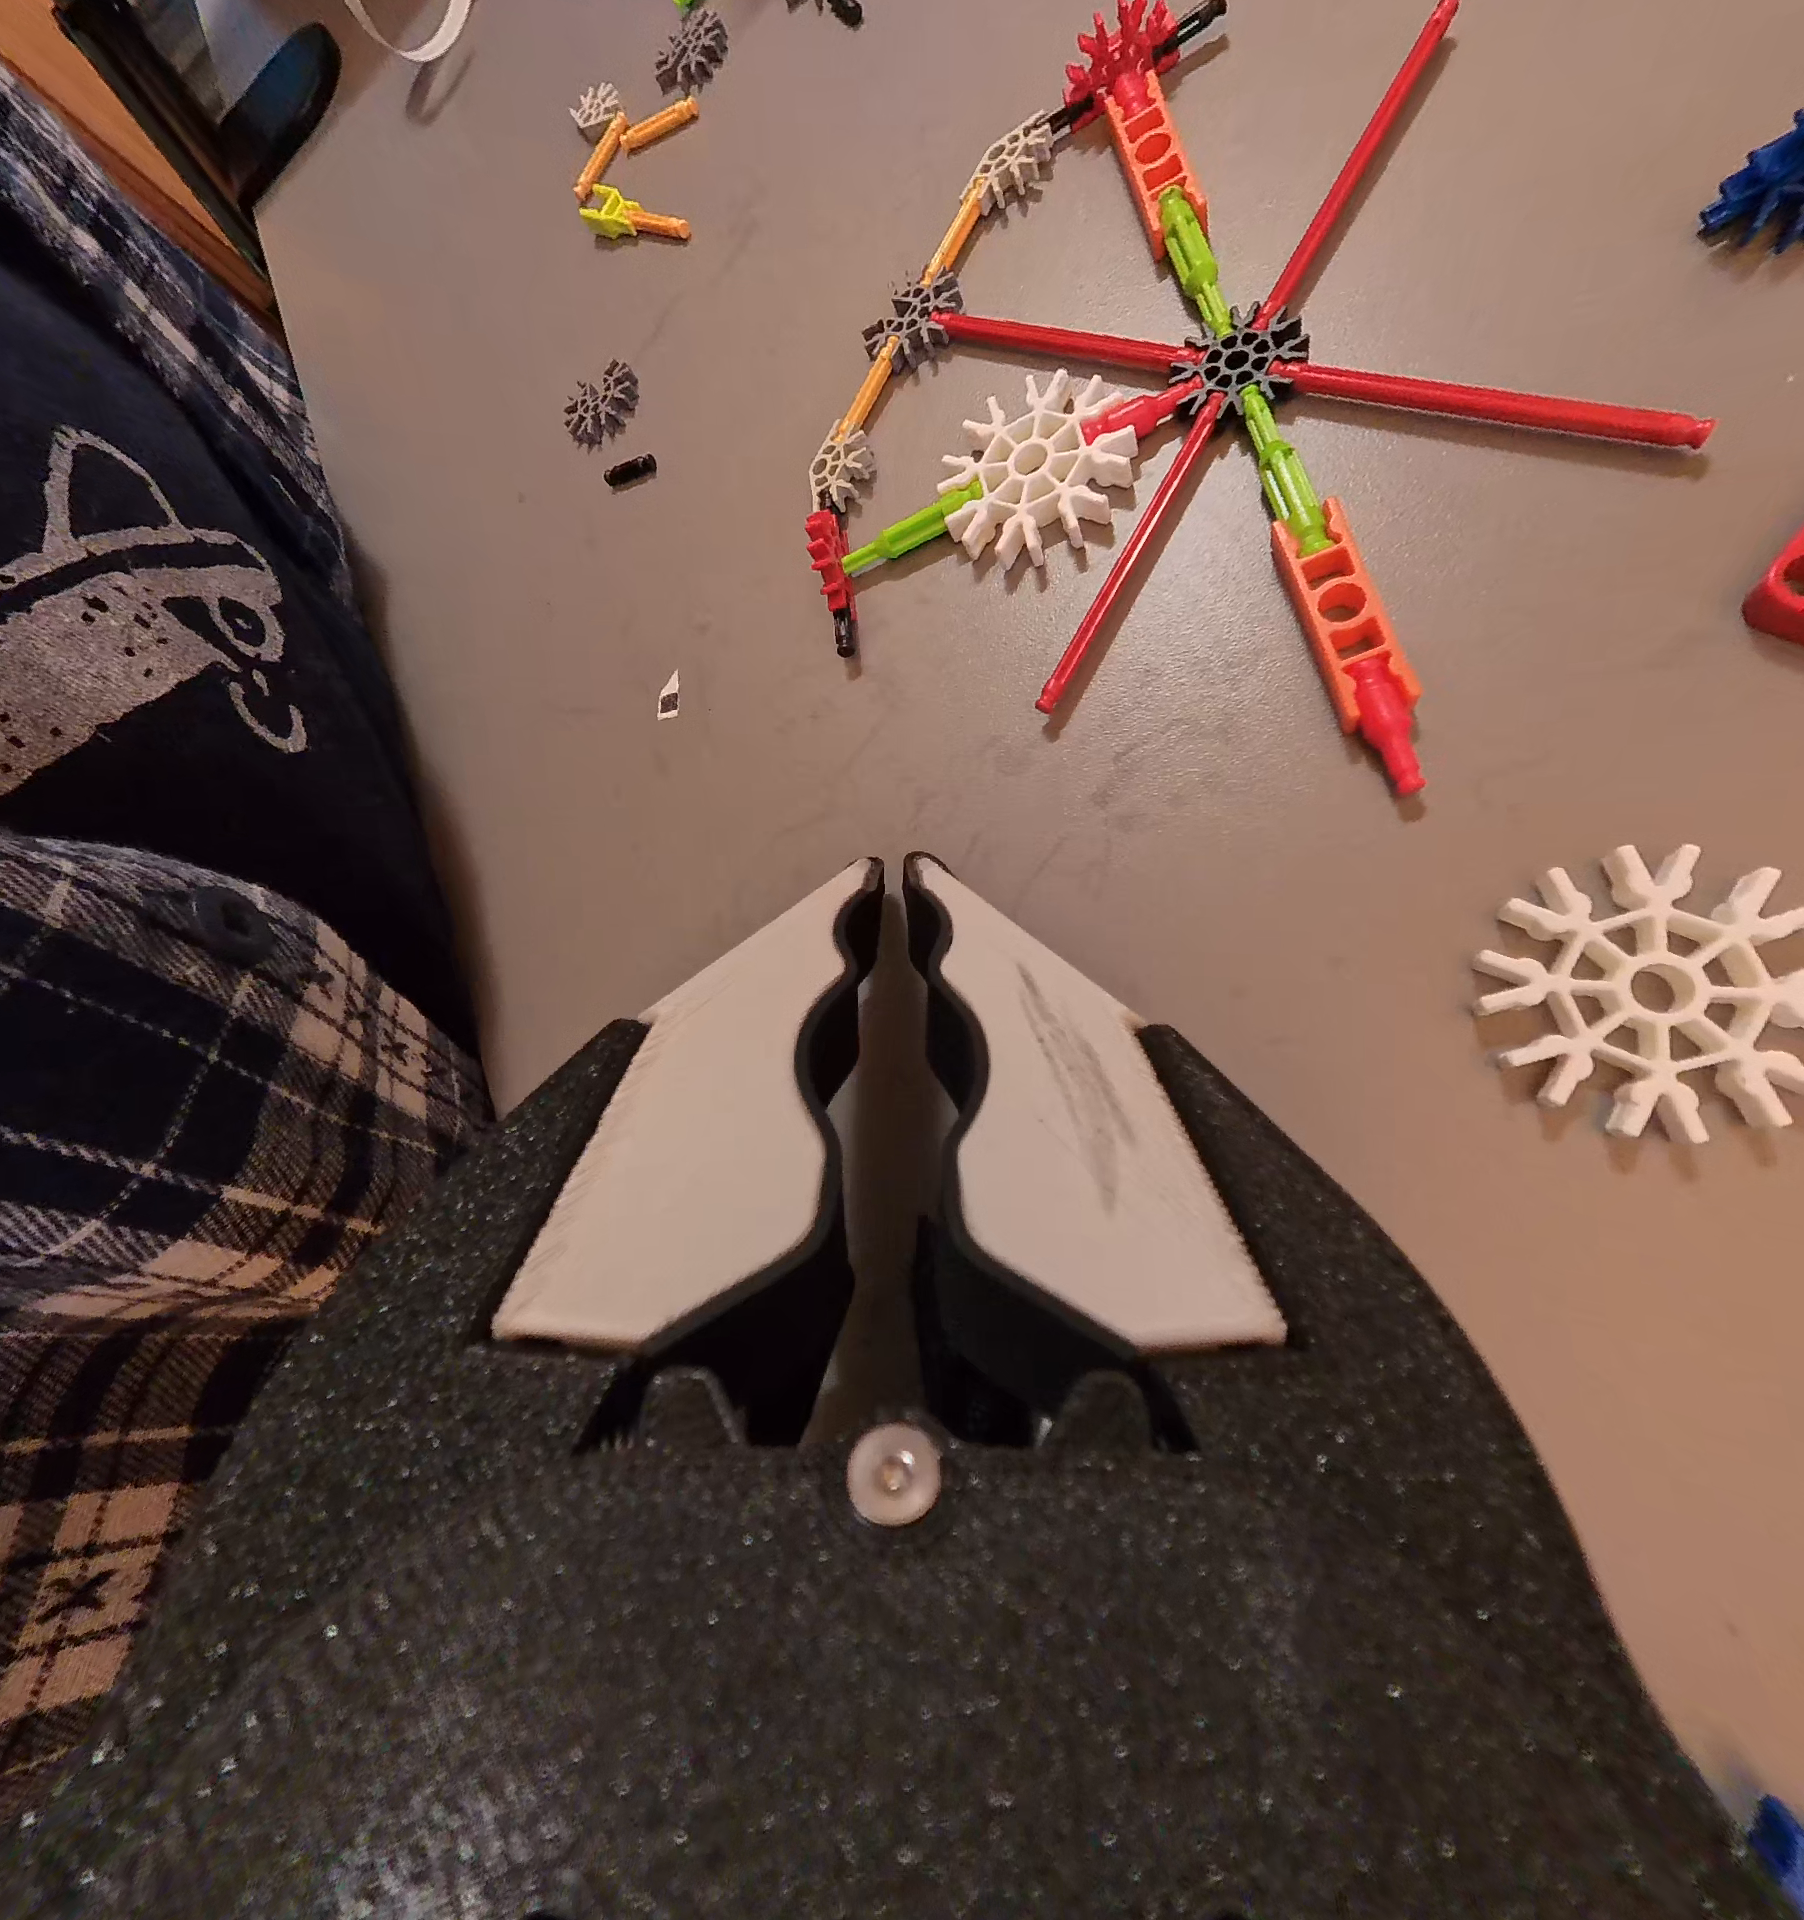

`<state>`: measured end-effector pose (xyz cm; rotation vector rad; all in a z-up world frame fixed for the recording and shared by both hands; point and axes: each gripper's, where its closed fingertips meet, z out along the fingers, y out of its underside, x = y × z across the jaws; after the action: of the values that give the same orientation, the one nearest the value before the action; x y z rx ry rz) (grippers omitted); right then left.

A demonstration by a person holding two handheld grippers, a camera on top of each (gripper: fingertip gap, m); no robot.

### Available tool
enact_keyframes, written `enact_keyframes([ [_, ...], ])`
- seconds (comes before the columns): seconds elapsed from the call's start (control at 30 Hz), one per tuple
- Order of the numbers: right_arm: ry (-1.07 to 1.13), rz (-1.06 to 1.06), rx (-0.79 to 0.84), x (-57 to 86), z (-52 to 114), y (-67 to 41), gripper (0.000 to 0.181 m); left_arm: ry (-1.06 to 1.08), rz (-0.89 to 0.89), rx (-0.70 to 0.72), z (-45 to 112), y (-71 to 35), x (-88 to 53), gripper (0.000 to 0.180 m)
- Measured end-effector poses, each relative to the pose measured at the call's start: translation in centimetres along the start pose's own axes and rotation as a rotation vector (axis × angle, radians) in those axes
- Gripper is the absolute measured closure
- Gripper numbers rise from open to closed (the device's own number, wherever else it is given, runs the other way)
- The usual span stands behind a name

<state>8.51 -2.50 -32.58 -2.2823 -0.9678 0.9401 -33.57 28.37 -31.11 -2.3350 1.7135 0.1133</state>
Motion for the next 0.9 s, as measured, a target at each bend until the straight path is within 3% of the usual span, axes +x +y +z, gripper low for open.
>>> enact_keyframes([
  [0.3,-0.010,0.006,0.001,0.6,0.7,-1.3,0.178,-0.018,-0.041,0.025,-2.7,1.5,-0.3,0.157],
  [0.63,0.023,-0.031,0.008,0.4,0.6,-1.4,0.175,0.005,-0.008,0.173,-7.1,-2.2,4.9,0.153],
  [0.77,0.036,-0.035,0.022,0.6,0.4,-1.1,0.171,0.214,0.076,0.257,-7.5,-4.9,11.6,0.168],
  [0.9,0.043,-0.049,0.027,0.5,0.2,-0.6,0.168,0.366,0.156,0.231,-4.9,-6.0,16.7,0.174],
])
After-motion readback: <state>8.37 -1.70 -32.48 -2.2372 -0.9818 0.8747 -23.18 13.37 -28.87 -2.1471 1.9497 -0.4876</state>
